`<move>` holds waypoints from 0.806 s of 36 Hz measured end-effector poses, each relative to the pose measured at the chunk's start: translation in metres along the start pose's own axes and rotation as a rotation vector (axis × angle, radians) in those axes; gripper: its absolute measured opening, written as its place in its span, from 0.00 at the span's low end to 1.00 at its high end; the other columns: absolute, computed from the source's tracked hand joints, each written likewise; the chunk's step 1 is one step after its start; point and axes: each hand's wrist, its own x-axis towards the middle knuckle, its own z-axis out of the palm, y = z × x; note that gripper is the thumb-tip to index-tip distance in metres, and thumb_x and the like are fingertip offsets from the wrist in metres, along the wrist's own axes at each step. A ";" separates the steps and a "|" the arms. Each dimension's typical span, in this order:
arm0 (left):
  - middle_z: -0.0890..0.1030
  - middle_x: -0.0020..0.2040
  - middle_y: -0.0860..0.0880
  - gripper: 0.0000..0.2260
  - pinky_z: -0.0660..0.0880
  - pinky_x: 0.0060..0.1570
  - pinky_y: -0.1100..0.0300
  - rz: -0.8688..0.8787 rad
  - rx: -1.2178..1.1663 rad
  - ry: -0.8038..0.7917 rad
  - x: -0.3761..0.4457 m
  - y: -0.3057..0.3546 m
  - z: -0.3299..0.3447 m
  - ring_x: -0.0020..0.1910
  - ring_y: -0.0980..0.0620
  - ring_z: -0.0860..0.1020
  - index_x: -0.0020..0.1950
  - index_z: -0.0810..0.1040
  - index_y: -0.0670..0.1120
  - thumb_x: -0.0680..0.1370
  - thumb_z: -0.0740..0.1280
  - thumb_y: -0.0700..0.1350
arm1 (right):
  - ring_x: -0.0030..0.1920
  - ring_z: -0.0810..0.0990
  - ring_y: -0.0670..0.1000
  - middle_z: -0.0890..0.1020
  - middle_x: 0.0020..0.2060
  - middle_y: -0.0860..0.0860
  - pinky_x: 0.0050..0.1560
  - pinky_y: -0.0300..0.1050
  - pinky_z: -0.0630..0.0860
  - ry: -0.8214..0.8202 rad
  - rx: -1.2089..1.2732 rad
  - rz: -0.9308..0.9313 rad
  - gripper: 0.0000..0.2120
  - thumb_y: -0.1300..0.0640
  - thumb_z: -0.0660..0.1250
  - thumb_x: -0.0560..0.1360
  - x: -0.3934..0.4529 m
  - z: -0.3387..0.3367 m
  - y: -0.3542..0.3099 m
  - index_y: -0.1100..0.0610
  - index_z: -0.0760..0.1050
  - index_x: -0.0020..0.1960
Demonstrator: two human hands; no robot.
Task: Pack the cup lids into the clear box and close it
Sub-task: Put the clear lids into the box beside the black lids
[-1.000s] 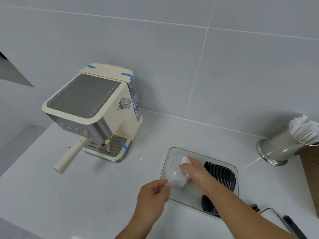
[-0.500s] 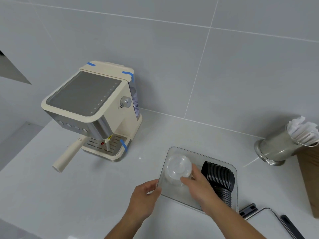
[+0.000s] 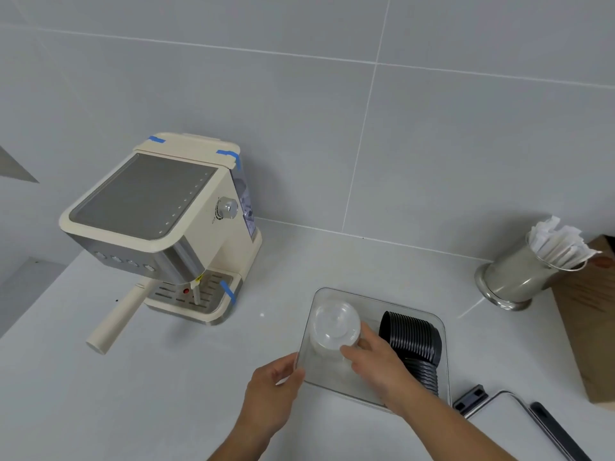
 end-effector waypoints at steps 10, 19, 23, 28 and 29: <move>0.85 0.55 0.54 0.10 0.77 0.56 0.56 -0.022 0.060 0.022 0.002 -0.007 -0.002 0.50 0.61 0.80 0.52 0.82 0.62 0.76 0.71 0.46 | 0.67 0.70 0.42 0.73 0.59 0.33 0.65 0.38 0.65 0.037 -0.166 -0.127 0.22 0.57 0.68 0.76 -0.025 -0.012 -0.007 0.39 0.69 0.65; 0.72 0.59 0.61 0.17 0.69 0.60 0.66 0.224 0.281 0.085 -0.019 0.016 0.014 0.58 0.60 0.71 0.68 0.73 0.55 0.79 0.66 0.49 | 0.70 0.70 0.46 0.72 0.71 0.46 0.69 0.34 0.61 0.305 -0.609 -0.262 0.23 0.52 0.67 0.77 -0.053 -0.084 0.019 0.50 0.71 0.72; 0.77 0.57 0.59 0.14 0.68 0.47 0.79 0.257 0.350 -0.091 -0.018 0.025 0.043 0.57 0.64 0.76 0.65 0.76 0.52 0.79 0.66 0.48 | 0.73 0.64 0.41 0.63 0.71 0.37 0.71 0.31 0.55 0.240 -0.832 -0.345 0.26 0.46 0.67 0.77 -0.055 -0.095 0.041 0.49 0.69 0.73; 0.76 0.50 0.61 0.07 0.67 0.45 0.76 0.153 0.413 -0.311 -0.014 0.036 0.085 0.53 0.62 0.74 0.56 0.77 0.58 0.80 0.64 0.48 | 0.76 0.55 0.40 0.57 0.73 0.36 0.70 0.28 0.46 0.196 -0.925 -0.458 0.33 0.41 0.66 0.75 -0.045 -0.093 0.059 0.48 0.62 0.76; 0.74 0.44 0.63 0.07 0.67 0.41 0.76 0.134 0.429 -0.335 -0.012 0.039 0.091 0.50 0.60 0.74 0.48 0.74 0.62 0.80 0.64 0.48 | 0.76 0.56 0.41 0.58 0.74 0.38 0.70 0.30 0.46 0.206 -0.930 -0.484 0.33 0.41 0.67 0.75 -0.043 -0.093 0.062 0.49 0.63 0.76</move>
